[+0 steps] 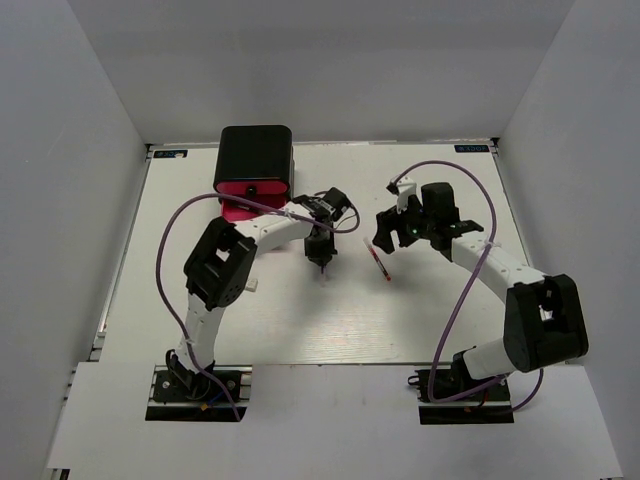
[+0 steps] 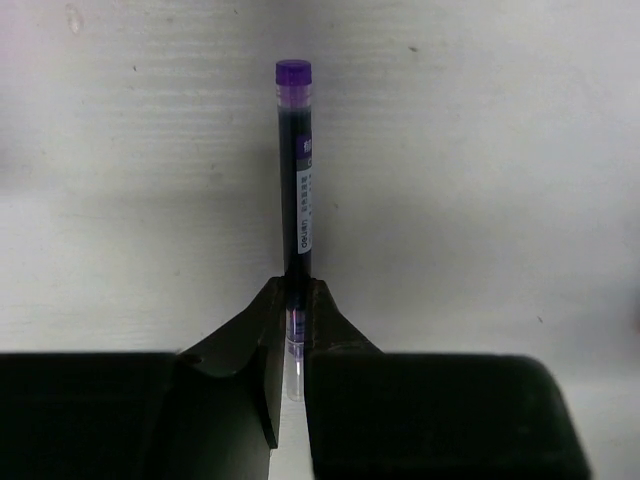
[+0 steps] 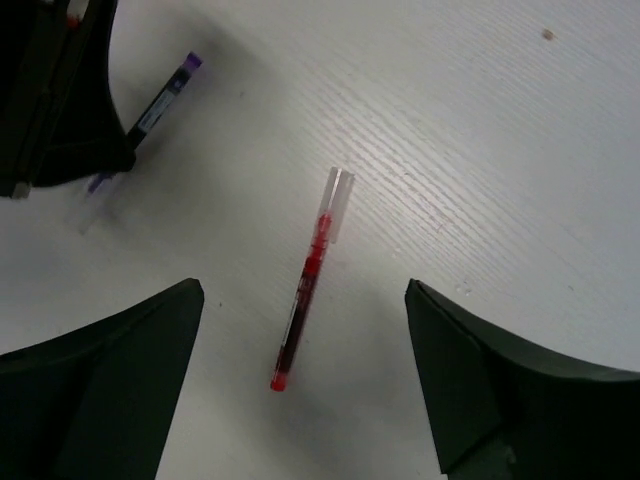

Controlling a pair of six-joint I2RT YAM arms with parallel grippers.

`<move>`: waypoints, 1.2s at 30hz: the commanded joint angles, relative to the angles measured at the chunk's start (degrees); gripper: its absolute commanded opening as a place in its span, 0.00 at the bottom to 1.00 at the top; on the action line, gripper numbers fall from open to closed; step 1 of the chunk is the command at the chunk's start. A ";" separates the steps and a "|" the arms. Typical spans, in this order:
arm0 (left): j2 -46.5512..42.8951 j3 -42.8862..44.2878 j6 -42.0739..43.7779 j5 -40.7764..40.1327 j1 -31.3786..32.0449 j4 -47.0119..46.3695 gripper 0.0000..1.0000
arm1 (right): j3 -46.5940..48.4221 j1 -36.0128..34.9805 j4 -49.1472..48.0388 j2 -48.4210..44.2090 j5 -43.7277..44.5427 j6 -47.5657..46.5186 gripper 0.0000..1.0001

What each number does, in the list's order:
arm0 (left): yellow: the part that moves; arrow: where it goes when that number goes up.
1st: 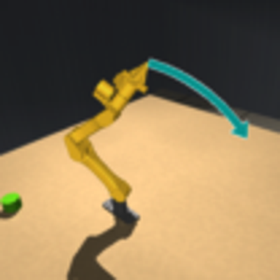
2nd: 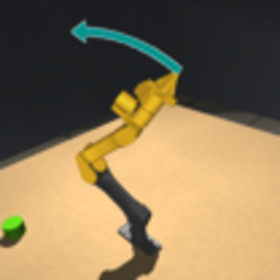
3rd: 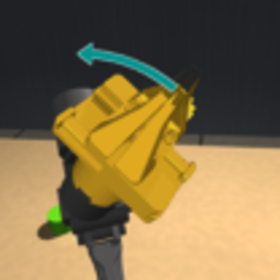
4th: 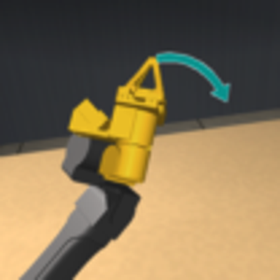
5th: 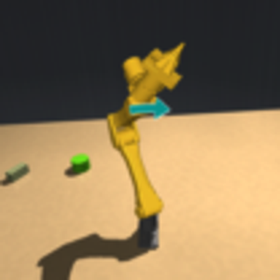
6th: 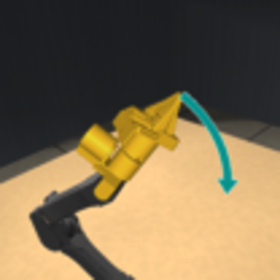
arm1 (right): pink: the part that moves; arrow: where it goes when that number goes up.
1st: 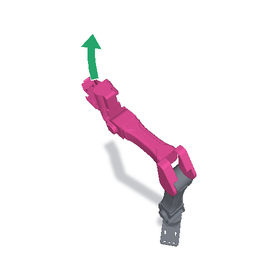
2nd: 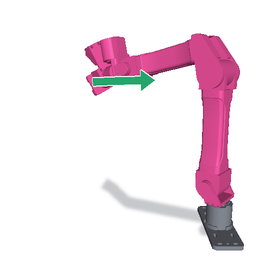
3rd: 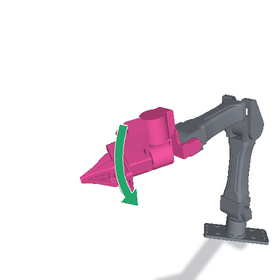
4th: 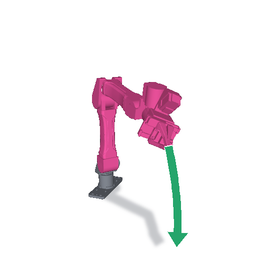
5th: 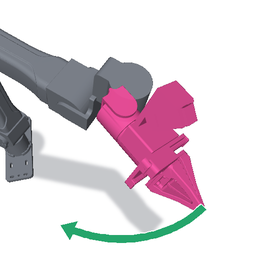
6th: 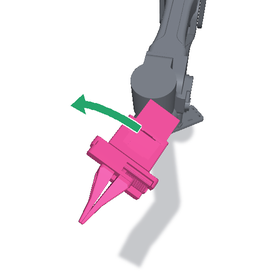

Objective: Sort the stationery into containers
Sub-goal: Pick up the pen from the center of the board, then place the pen in the drawer.

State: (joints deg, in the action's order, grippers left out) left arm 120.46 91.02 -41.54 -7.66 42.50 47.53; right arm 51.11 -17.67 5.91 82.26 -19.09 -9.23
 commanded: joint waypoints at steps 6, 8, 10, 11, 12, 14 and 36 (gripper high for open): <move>-22.01 -4.89 -0.55 1.16 -1.98 -10.34 0.02 | -5.41 -0.17 -1.78 -6.32 -15.71 -8.43 0.90; -24.48 -4.89 -5.01 -0.86 -3.29 -9.30 0.00 | -5.67 -0.26 -1.87 -6.23 -15.89 -8.52 0.90; -28.43 -6.46 -10.11 -3.49 -3.91 -8.07 0.00 | -5.67 -0.17 -2.04 -6.06 -15.36 -8.78 0.90; -30.01 -8.91 -16.14 -4.28 -4.79 -8.07 0.00 | -5.85 -0.08 -2.05 -5.97 -15.10 -8.78 0.90; -33.42 -10.50 -19.25 -6.03 -4.80 -8.07 0.00 | -5.76 -0.34 -2.13 -5.88 -14.92 -8.78 0.90; -37.13 -15.33 -30.80 -10.15 -6.11 -7.02 0.00 | -5.76 -0.17 -1.96 -5.88 -15.10 -8.87 0.90; -41.38 -30.47 -60.77 -18.19 -20.87 -15.88 0.00 | -9.01 0.00 -2.40 -8.69 -13.34 -8.43 0.90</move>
State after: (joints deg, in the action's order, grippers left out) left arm 76.95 57.95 -100.14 -26.46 23.31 33.74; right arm 42.89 -17.74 4.58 75.31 -32.62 -17.17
